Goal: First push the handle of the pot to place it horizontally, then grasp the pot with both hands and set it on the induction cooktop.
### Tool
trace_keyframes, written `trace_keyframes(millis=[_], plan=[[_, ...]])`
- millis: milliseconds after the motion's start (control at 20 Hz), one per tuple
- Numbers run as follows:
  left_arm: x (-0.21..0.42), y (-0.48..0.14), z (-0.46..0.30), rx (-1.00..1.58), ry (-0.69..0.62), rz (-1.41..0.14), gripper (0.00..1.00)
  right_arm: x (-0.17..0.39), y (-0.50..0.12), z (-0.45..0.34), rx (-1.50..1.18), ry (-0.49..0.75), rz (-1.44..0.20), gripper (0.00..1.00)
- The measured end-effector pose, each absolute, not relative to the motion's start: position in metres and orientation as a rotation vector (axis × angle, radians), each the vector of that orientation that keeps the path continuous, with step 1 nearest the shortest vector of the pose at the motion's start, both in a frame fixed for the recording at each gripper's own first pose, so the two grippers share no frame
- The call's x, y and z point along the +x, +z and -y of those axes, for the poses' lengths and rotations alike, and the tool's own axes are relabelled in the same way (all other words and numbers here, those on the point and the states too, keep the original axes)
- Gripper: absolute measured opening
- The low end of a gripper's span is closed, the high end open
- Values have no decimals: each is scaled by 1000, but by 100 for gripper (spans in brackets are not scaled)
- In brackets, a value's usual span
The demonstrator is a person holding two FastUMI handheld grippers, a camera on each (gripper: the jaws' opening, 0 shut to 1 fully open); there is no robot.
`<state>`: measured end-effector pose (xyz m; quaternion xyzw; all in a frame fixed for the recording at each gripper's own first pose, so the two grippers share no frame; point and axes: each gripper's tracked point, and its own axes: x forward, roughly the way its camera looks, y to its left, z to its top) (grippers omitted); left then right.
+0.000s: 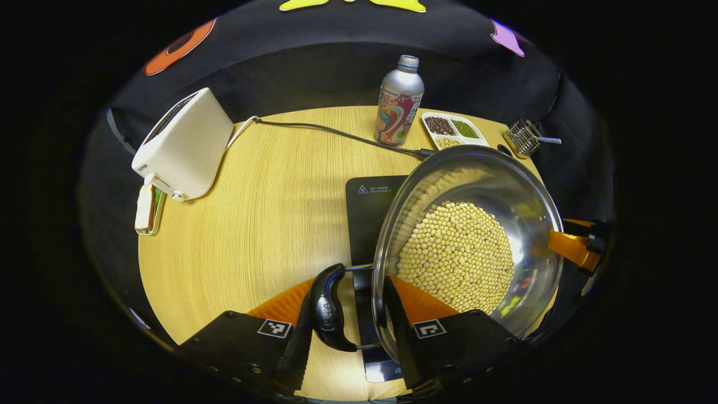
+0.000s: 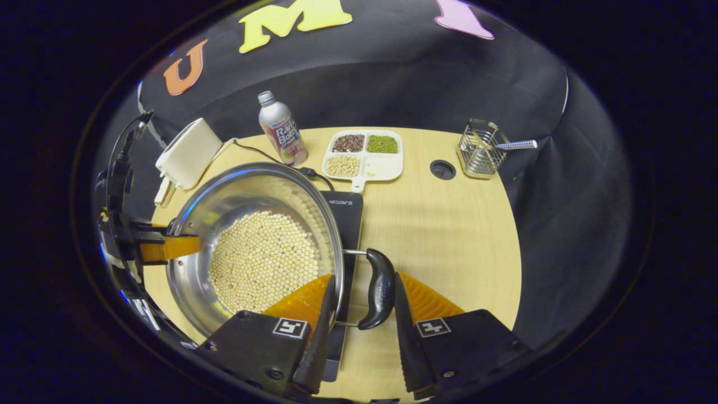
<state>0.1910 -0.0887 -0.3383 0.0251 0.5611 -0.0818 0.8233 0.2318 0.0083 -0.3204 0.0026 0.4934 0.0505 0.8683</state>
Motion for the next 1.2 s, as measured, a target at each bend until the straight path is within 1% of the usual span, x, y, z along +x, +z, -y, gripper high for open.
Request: trace_keyframes(millis=[450, 500, 550, 600, 650, 700, 800, 850, 900, 950, 1100, 1150, 1200], plan=[[200, -342, 91, 63, -203, -1197, 64, 232, -322, -6, 17, 108, -1049, 55], [201, -342, 92, 64, -206, -1192, 64, 231, -323, -6, 22, 107, -1049, 57], [202, -342, 92, 65, -210, -1188, 64, 232, -323, -6, 30, 106, -1044, 57], [202, -342, 92, 66, -211, -1188, 74, 231, -323, -6, 42, 105, -1040, 57], [202, -343, 92, 67, -211, -1187, 74, 231, -323, -7, 49, 106, -1036, 55], [203, -343, 93, 67, -210, -1183, 64, 231, -323, -6, 55, 103, -1034, 55], [204, -343, 93, 69, -213, -1179, 64, 230, -323, -6, 61, 91, -1033, 55], [203, -343, 93, 69, -212, -1177, 74, 230, -323, -6, 60, 89, -1031, 55], [203, -343, 93, 68, -211, -1175, 64, 231, -323, -6, 59, 88, -1025, 55], [204, -343, 93, 67, -214, -1170, 64, 230, -322, -5, 70, 82, -1020, 55], [206, -341, 92, 66, -205, -1123, 67, 231, -322, -5, 91, 61, -995, 55], [208, -338, 90, 77, -197, -1100, 71, 231, -322, -5, 84, 64, -980, 55], [209, -333, 89, 94, -193, -1072, 76, 234, -315, -4, 85, 78, -946, 59]])
